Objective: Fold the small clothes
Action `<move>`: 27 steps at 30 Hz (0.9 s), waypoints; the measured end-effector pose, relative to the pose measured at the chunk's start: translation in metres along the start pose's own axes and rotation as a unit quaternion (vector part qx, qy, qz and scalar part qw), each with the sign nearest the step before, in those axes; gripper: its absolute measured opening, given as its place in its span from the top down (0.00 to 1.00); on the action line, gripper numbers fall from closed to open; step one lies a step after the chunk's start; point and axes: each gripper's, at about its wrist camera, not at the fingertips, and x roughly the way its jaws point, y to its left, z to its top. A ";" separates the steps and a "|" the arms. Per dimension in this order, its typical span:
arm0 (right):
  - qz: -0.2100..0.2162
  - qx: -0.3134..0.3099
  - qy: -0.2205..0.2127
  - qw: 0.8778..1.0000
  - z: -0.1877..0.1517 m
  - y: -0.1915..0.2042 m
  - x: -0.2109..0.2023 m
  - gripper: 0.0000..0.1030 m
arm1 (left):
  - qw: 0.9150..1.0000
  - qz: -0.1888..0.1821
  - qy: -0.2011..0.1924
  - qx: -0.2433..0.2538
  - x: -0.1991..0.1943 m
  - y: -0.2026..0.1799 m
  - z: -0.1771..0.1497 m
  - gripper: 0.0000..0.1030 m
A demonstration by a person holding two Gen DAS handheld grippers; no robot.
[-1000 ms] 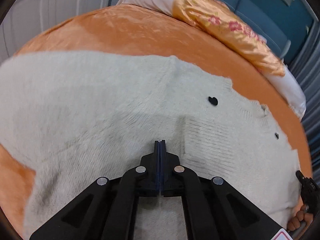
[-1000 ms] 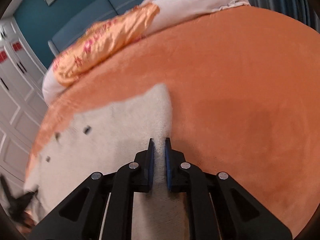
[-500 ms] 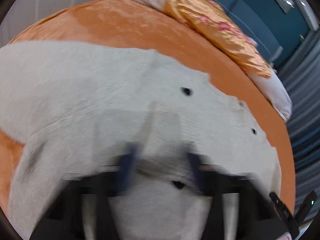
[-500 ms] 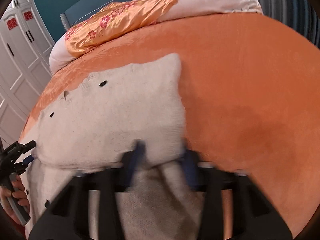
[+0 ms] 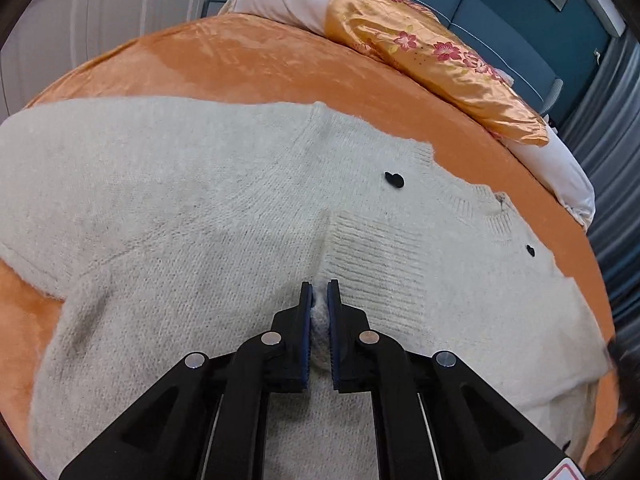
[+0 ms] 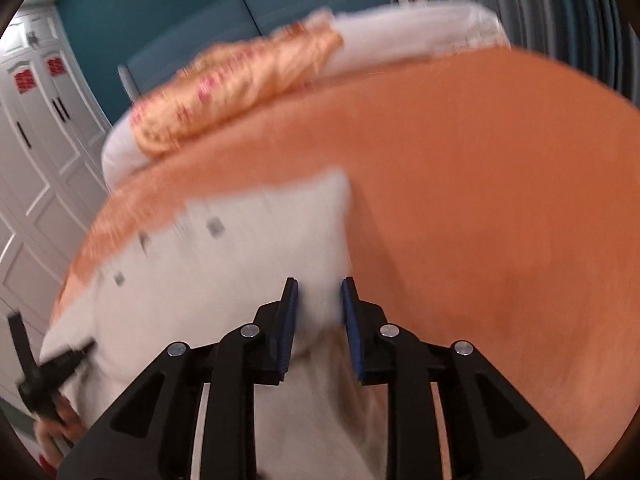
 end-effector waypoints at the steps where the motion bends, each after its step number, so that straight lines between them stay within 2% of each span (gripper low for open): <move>1: 0.024 -0.021 0.007 0.999 0.008 0.018 0.009 0.79 | 1.000 0.002 -0.002 0.001 0.001 -0.001 0.000 0.94; 3: 0.052 -0.066 0.027 0.996 0.012 0.053 0.029 0.80 | 1.000 0.011 -0.013 0.011 0.002 -0.003 -0.005 0.94; 4: 0.078 -0.101 0.048 0.991 0.011 0.081 0.045 0.80 | 1.000 0.015 -0.016 0.015 0.003 -0.004 -0.006 0.93; 7: 0.138 -0.169 0.123 0.968 -0.014 0.143 0.093 0.80 | 0.999 0.025 -0.025 0.027 0.005 -0.009 -0.008 0.93; 8: 0.148 -0.187 0.150 0.959 -0.024 0.157 0.110 0.83 | 0.999 0.023 -0.026 0.026 0.004 -0.006 -0.009 0.92; 9: 0.138 -0.208 0.160 0.955 -0.034 0.165 0.120 0.84 | 0.999 0.020 -0.027 0.023 0.005 -0.004 -0.009 0.91; 10: 0.104 -0.239 0.148 0.954 -0.038 0.166 0.130 0.84 | 0.999 0.018 -0.027 0.019 0.005 -0.002 -0.009 0.88; 11: 0.079 -0.248 0.132 0.957 -0.035 0.156 0.133 0.86 | 1.000 0.010 -0.026 0.012 0.005 0.002 -0.008 0.88; 13: 0.047 -0.197 0.122 0.972 -0.016 0.109 0.130 0.89 | 1.000 0.002 -0.027 0.007 0.005 0.004 -0.008 0.87; 14: 0.028 -0.156 0.115 0.981 -0.006 0.076 0.125 1.00 | 1.000 0.002 -0.027 0.008 0.005 0.004 -0.009 0.87; 16: -0.046 -0.076 0.092 0.992 0.010 0.000 0.107 1.00 | 1.000 0.002 -0.029 0.009 0.005 0.004 -0.009 0.87; 17: -0.066 -0.041 0.093 0.993 0.015 -0.031 0.100 1.00 | 1.000 0.001 -0.029 0.007 0.005 0.004 -0.009 0.87; 19: -0.055 0.009 0.091 0.994 0.021 -0.063 0.082 1.00 | 1.000 0.001 -0.027 0.006 0.005 0.004 -0.008 0.87; 20: -0.063 0.005 0.079 0.995 0.022 -0.063 0.069 0.94 | 1.000 0.002 -0.025 0.005 0.005 0.004 -0.008 0.87; 22: -0.035 0.007 0.065 0.997 0.019 -0.059 0.050 0.88 | 1.000 0.000 -0.019 0.001 0.003 0.003 -0.005 0.87; 23: -0.027 0.012 0.066 0.997 0.015 -0.055 0.048 0.64 | 1.000 -0.005 -0.015 -0.004 0.001 0.004 -0.002 0.87; 24: -0.021 0.018 0.076 0.997 0.010 -0.055 0.053 0.52 | 1.000 -0.009 -0.011 -0.008 0.001 0.005 0.000 0.87; 25: -0.015 0.020 0.089 0.996 0.005 -0.055 0.058 0.52 | 1.000 -0.010 -0.008 -0.008 0.002 0.006 0.000 0.87; 26: -0.006 0.023 0.122 0.992 -0.001 -0.055 0.075 0.61 | 1.000 -0.010 -0.005 -0.006 0.003 0.006 0.000 0.88; 27: 0.005 0.029 0.139 0.990 -0.007 -0.054 0.084 0.84 | 1.000 -0.008 -0.003 -0.003 0.002 0.005 0.001 0.89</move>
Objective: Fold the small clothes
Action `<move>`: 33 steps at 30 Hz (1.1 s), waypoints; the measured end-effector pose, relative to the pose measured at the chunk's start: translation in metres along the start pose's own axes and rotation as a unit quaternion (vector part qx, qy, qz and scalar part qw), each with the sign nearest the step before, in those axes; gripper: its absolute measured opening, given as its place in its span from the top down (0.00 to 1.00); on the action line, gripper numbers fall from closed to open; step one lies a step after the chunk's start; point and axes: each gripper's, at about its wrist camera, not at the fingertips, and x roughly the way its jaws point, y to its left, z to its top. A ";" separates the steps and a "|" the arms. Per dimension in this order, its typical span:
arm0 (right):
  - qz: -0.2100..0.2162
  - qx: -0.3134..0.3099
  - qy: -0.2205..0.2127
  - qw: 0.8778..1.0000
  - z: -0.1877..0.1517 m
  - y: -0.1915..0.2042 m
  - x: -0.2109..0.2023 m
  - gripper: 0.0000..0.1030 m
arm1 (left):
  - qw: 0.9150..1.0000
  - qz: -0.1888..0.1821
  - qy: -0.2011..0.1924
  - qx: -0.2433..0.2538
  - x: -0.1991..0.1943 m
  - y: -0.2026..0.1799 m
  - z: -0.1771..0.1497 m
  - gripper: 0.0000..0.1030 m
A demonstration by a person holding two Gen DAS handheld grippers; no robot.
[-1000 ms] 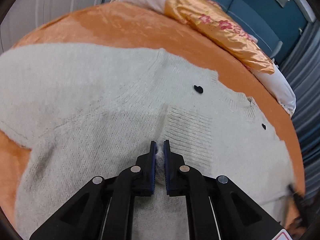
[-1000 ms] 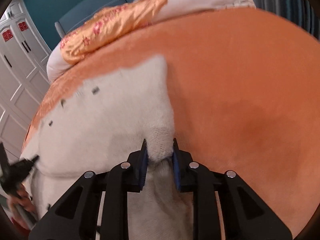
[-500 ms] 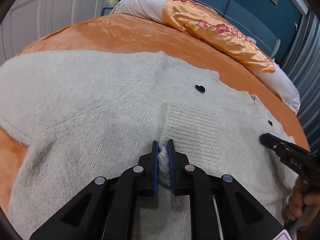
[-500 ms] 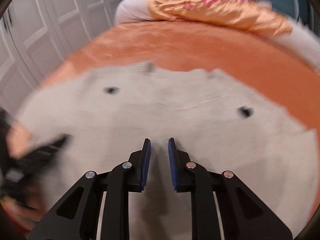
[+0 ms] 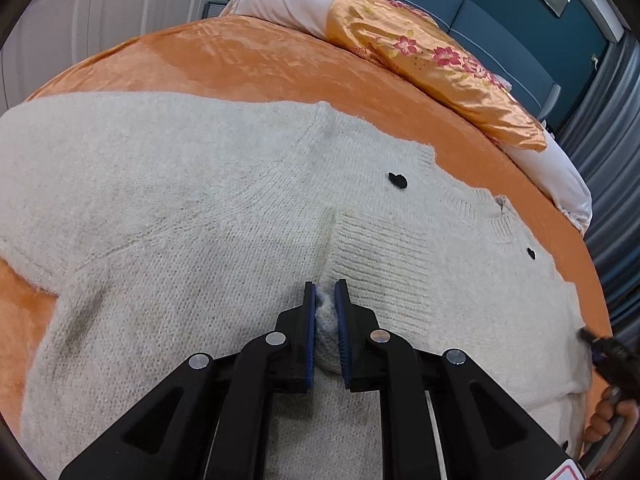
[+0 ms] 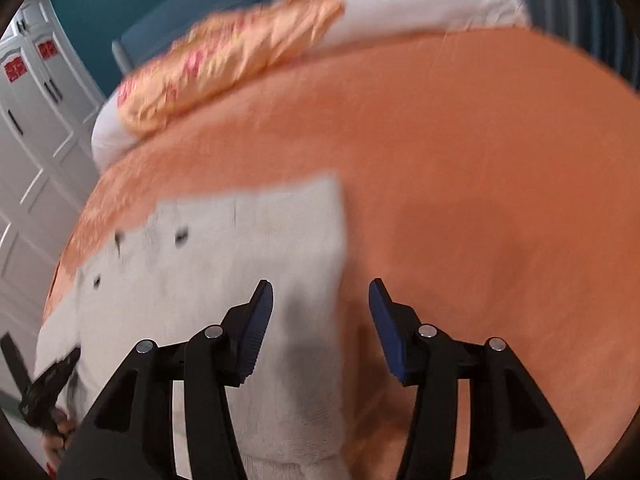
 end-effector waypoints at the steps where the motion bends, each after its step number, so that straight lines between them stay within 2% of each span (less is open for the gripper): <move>1: 0.007 0.003 -0.012 1.000 0.000 0.004 -0.005 0.85 | 1.000 0.003 0.000 0.005 -0.001 -0.001 0.001 0.90; 4: 0.021 0.002 -0.074 0.997 -0.002 0.010 -0.039 0.89 | 0.999 0.022 -0.002 0.035 -0.001 -0.006 -0.001 0.90; 5: 0.013 0.009 -0.077 0.997 -0.004 0.004 -0.038 0.89 | 0.999 0.024 -0.003 0.037 0.000 -0.006 -0.003 0.89; 6: -0.003 0.014 -0.064 0.998 -0.010 -0.003 -0.031 0.89 | 0.999 0.027 -0.006 0.039 0.002 -0.007 -0.005 0.89; 7: -0.029 0.012 -0.030 0.999 -0.018 -0.010 -0.011 0.89 | 0.998 0.036 -0.008 0.044 0.003 -0.009 -0.006 0.87; 8: -0.030 0.010 -0.023 0.999 -0.022 -0.014 -0.004 0.88 | 0.998 0.040 -0.008 0.047 0.004 -0.010 -0.006 0.87; 10: -0.046 0.005 -0.040 0.998 -0.018 0.002 -0.020 0.83 | 0.998 0.042 -0.010 0.050 0.001 -0.011 -0.005 0.86; 12: -0.059 -0.004 -0.068 0.996 -0.019 0.020 -0.043 0.81 | 0.999 0.027 -0.007 0.037 -0.011 -0.005 -0.004 0.81; 13: -0.064 -0.019 -0.085 0.994 -0.024 0.034 -0.057 0.81 | 1.000 0.018 -0.010 0.019 -0.023 0.003 -0.004 0.77; 15: -0.058 -0.045 -0.091 0.993 -0.043 0.057 -0.073 0.81 | 1.000 0.004 -0.024 -0.012 -0.048 0.022 -0.004 0.66; 17: -0.038 -0.066 -0.078 0.994 -0.065 0.073 -0.082 0.81 | 0.998 0.009 -0.045 -0.048 -0.079 0.056 -0.002 0.41; 18: -0.028 -0.079 -0.066 0.994 -0.079 0.082 -0.084 0.80 | 0.996 0.022 -0.056 -0.065 -0.092 0.076 0.000 0.37; 22: -0.011 -0.111 -0.027 0.993 -0.132 0.111 -0.086 0.75 | 0.983 0.089 -0.073 -0.146 -0.127 0.179 0.020 0.37; 24: -0.011 -0.125 -0.013 0.992 -0.157 0.123 -0.088 0.71 | 0.969 0.120 -0.083 -0.198 -0.140 0.242 0.032 0.37; 26: -0.013 -0.141 -0.001 0.990 -0.175 0.132 -0.090 0.69 | 0.957 0.145 -0.086 -0.237 -0.144 0.289 0.043 0.37; 29: -0.012 -0.134 0.012 0.991 -0.189 0.140 -0.093 0.67 | 0.944 0.143 -0.071 -0.290 -0.136 0.344 0.057 0.38; 31: -0.012 -0.129 0.017 0.991 -0.193 0.144 -0.094 0.67 | 0.940 0.130 -0.071 -0.308 -0.131 0.357 0.060 0.42; 32: -0.015 -0.130 0.017 0.991 -0.194 0.147 -0.094 0.67 | 0.939 0.137 -0.075 -0.305 -0.131 0.357 0.064 0.57; 33: -0.016 -0.130 0.015 0.991 -0.195 0.149 -0.095 0.66 | 0.942 0.137 -0.072 -0.298 -0.129 0.355 0.069 0.85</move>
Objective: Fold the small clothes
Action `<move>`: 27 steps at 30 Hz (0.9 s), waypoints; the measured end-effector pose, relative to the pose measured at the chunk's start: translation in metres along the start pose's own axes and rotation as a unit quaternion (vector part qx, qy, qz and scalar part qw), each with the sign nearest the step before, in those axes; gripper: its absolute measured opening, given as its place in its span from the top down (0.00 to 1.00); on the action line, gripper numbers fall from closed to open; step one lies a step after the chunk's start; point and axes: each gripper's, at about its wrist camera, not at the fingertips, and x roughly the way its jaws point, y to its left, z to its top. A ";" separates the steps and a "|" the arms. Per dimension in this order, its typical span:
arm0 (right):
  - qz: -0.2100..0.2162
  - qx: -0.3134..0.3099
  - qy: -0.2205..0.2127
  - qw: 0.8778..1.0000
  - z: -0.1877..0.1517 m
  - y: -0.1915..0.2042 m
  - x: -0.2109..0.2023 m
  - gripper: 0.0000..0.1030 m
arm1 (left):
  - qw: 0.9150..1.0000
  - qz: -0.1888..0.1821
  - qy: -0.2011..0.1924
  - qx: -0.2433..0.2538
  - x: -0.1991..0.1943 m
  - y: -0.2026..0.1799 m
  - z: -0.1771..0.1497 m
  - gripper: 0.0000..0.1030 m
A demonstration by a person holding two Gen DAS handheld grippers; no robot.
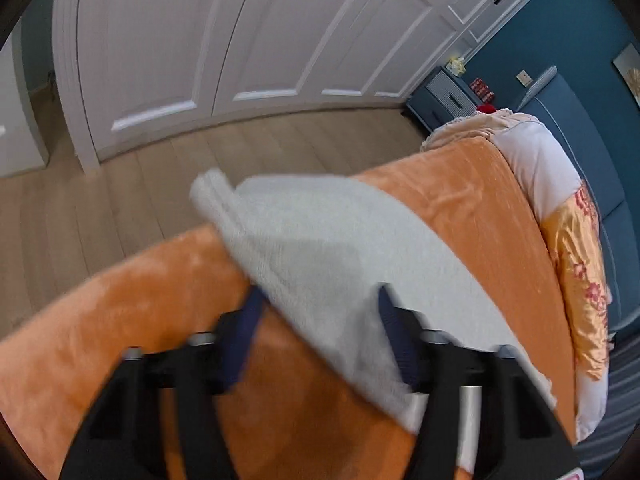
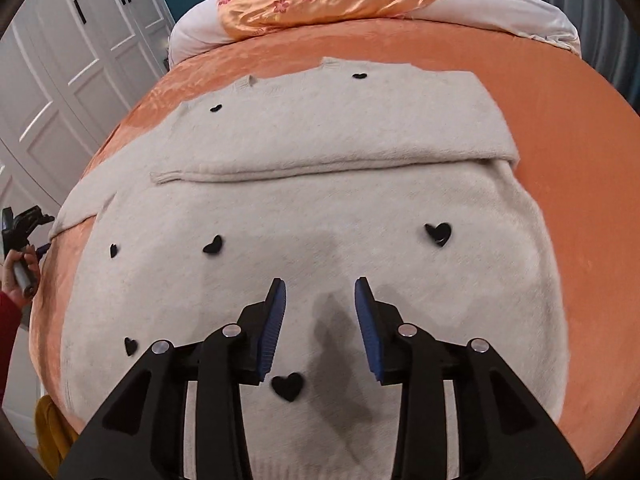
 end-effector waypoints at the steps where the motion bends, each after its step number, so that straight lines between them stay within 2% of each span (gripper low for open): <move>1: 0.001 -0.001 0.000 1.000 -0.001 0.001 -0.003 0.66 | 1.000 -0.007 0.008 0.008 0.002 -0.006 0.003 0.98; 2: 0.000 -0.001 -0.002 1.000 0.000 0.002 -0.004 0.65 | 1.000 -0.014 0.008 0.019 -0.002 -0.017 0.006 0.97; 4: 0.001 0.001 -0.007 1.000 0.000 0.002 -0.005 0.65 | 0.998 -0.028 -0.024 0.054 -0.023 -0.047 0.004 0.97; 5: 0.002 0.004 -0.009 1.000 0.000 0.001 -0.005 0.65 | 0.994 -0.045 -0.046 0.091 -0.043 -0.077 0.000 0.97; 7: 0.009 0.014 -0.013 1.000 0.001 -0.002 -0.005 0.65 | 0.981 -0.076 -0.077 0.159 -0.077 -0.131 -0.016 0.97; 8: 0.012 0.018 -0.016 1.000 0.002 -0.004 -0.005 0.65 | 0.970 -0.103 -0.091 0.202 -0.097 -0.169 -0.034 0.97; 10: 0.016 0.029 -0.021 0.999 0.002 -0.008 -0.005 0.65 | 0.948 -0.155 -0.103 0.257 -0.127 -0.225 -0.070 0.97; 12: 0.024 0.044 -0.025 0.998 0.003 -0.015 -0.005 0.65 | 0.921 -0.228 -0.079 0.305 -0.150 -0.289 -0.127 0.97; 13: 0.027 0.048 -0.027 0.998 0.003 -0.017 -0.006 0.65 | 0.908 -0.256 -0.059 0.327 -0.155 -0.316 -0.160 0.97; 14: 0.027 0.051 -0.031 0.998 0.003 -0.021 -0.008 0.65 | 0.899 -0.271 -0.040 0.342 -0.154 -0.333 -0.186 0.97; 15: 0.024 0.054 -0.035 0.998 0.003 -0.025 -0.009 0.65 | 0.888 -0.284 -0.014 0.362 -0.150 -0.352 -0.220 0.97; 16: 0.022 0.055 -0.036 0.998 0.003 -0.029 -0.009 0.65 | 0.882 -0.286 0.002 0.375 -0.143 -0.364 -0.243 0.95; 17: 0.022 0.057 -0.037 0.997 0.002 -0.034 -0.009 0.65 | 0.875 -0.280 0.026 0.395 -0.132 -0.375 -0.279 0.91; 19: 0.021 0.068 -0.033 0.997 0.001 -0.050 -0.009 0.63 | 0.866 -0.267 0.082 0.415 -0.099 -0.377 -0.340 0.88; 20: 0.021 0.071 -0.032 0.997 0.001 -0.055 -0.009 0.61 | 0.866 -0.253 0.100 0.419 -0.085 -0.371 -0.359 0.87; 21: 0.020 0.075 -0.032 0.996 0.001 -0.060 -0.009 0.60 | 0.871 -0.230 0.114 0.419 -0.070 -0.360 -0.378 0.87; 23: 0.019 0.075 -0.035 0.996 0.004 -0.069 -0.009 0.59 | 0.880 -0.220 0.132 0.399 -0.062 -0.336 -0.385 0.87; 25: 0.028 0.071 -0.043 0.996 0.014 -0.074 -0.009 0.56 | 0.895 -0.222 0.140 0.361 -0.061 -0.316 -0.371 0.86; 27: 0.049 0.072 -0.049 0.995 0.032 -0.077 -0.003 0.49 | 0.916 -0.213 0.129 0.315 -0.064 -0.289 -0.340 0.77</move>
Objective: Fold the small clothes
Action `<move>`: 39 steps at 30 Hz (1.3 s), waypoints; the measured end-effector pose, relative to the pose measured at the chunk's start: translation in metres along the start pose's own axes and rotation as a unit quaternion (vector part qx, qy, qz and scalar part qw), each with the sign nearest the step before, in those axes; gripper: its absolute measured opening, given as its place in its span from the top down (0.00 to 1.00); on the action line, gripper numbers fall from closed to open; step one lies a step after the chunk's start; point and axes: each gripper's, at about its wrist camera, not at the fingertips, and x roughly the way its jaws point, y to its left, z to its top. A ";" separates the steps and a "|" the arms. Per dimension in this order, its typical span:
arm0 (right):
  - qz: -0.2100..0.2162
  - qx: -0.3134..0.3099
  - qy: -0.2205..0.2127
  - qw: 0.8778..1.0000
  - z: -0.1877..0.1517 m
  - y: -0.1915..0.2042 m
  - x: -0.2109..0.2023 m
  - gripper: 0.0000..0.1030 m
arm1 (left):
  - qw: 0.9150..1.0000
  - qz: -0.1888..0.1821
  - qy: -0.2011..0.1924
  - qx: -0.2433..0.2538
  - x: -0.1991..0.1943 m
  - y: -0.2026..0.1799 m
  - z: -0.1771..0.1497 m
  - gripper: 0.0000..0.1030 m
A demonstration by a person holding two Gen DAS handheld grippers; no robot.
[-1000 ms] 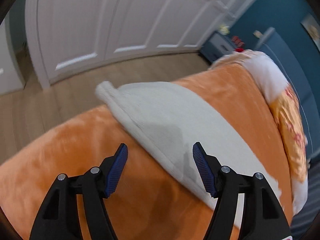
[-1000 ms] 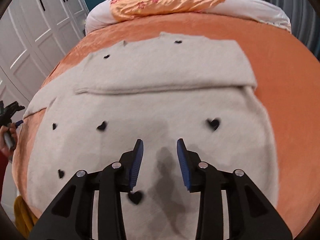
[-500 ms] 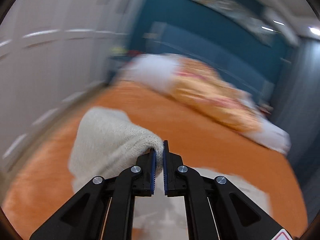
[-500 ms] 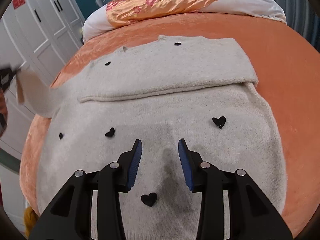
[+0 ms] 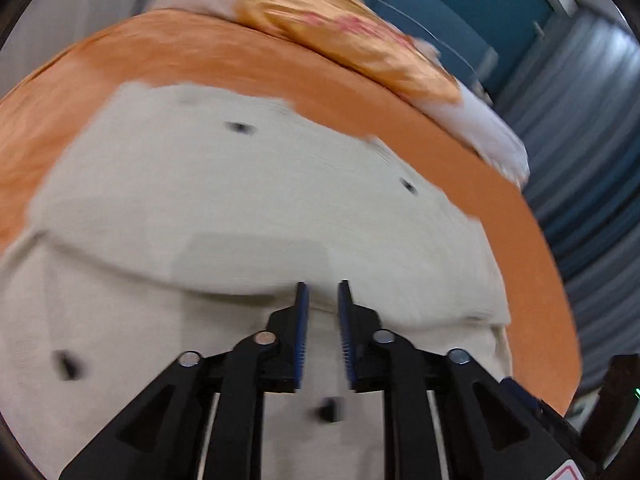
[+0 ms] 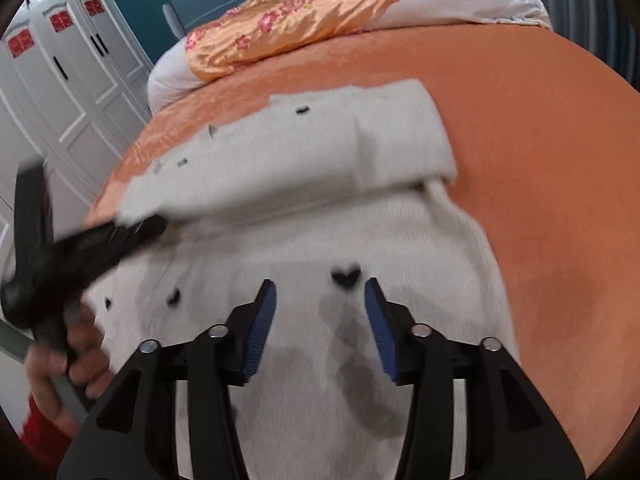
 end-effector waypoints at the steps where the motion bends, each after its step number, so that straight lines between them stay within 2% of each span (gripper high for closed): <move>1: 0.006 0.000 -0.001 1.000 0.007 0.000 0.004 0.49 | 1.000 0.013 -0.008 -0.016 -0.009 0.016 0.003 0.69; 4: 0.002 0.004 -0.013 1.000 0.034 -0.001 0.025 0.48 | 0.995 0.037 -0.022 -0.085 -0.028 0.070 0.019 0.66; 7: -0.015 0.038 -0.020 0.999 0.055 -0.012 0.045 0.48 | 0.986 0.028 -0.022 -0.162 -0.039 0.119 0.028 0.66; 11: -0.018 0.081 0.000 0.997 0.064 -0.027 0.075 0.49 | 0.979 0.016 -0.030 -0.203 -0.046 0.145 0.031 0.63; 13: -0.014 0.064 0.009 0.998 0.071 -0.017 0.085 0.63 | 0.976 0.004 -0.019 -0.217 -0.039 0.150 0.035 0.63; 15: -0.014 0.034 0.009 0.999 0.080 0.000 0.086 0.91 | 0.973 -0.011 -0.013 -0.229 -0.031 0.155 0.037 0.67; 16: -0.007 0.006 0.001 1.000 0.090 0.015 0.083 0.91 | 0.973 -0.012 -0.013 -0.229 -0.029 0.155 0.036 0.72; 17: 0.000 -0.015 -0.020 1.000 0.100 0.028 0.074 0.92 | 0.976 -0.009 -0.021 -0.219 -0.029 0.153 0.040 0.93; 19: 0.059 -0.035 -0.084 0.994 0.121 0.049 0.040 0.93 | 0.980 0.000 -0.056 -0.192 -0.039 0.143 0.052 0.96; 21: 0.128 -0.045 -0.166 0.977 0.134 0.060 -0.004 0.93 | 0.982 0.019 -0.095 -0.165 -0.051 0.134 0.057 0.96; 22: 0.134 -0.050 -0.190 0.971 0.137 0.059 -0.014 0.93 | 0.981 0.034 -0.112 -0.152 -0.055 0.130 0.059 0.96; 23: 0.123 -0.051 -0.202 0.970 0.138 0.053 -0.015 0.93 | 0.981 0.046 -0.122 -0.144 -0.057 0.128 0.059 0.96; 24: 0.083 -0.043 -0.181 0.979 0.139 0.038 0.006 0.93 | 0.981 0.058 -0.124 -0.137 -0.054 0.128 0.057 0.96; 26: 0.000 -0.005 -0.075 0.997 0.135 0.001 0.075 0.93 | 0.983 0.076 -0.108 -0.131 -0.037 0.132 0.050 0.95; 28: -0.060 0.018 0.018 0.998 0.114 -0.030 0.128 0.93 | 0.985 0.094 -0.069 -0.127 -0.010 0.136 0.035 0.96; 30: -0.061 -0.010 -0.008 0.998 0.103 -0.023 0.118 0.93 | 0.985 0.106 -0.067 -0.117 -0.003 0.139 0.022 0.95; 32: -0.061 -0.010 -0.012 0.998 0.101 -0.016 0.111 0.92 | 0.985 0.112 -0.081 -0.102 -0.005 0.136 0.018 0.95; 34: -0.094 -0.007 -0.025 0.995 0.101 -0.012 0.103 0.89 | 0.985 0.109 -0.080 -0.104 -0.004 0.138 0.019 0.94; 36: -0.126 0.017 -0.067 0.990 0.100 -0.007 0.082 0.88 | 0.985 0.106 -0.082 -0.105 -0.003 0.141 0.019 0.93; 37: -0.115 0.024 -0.081 0.990 0.101 -0.002 0.076 0.88 | 0.985 0.106 -0.084 -0.104 -0.003 0.141 0.018 0.92; 39: -0.062 0.012 -0.088 0.994 0.101 0.021 0.069 0.88 | 0.985 0.111 -0.092 -0.099 -0.003 0.140 0.014 0.90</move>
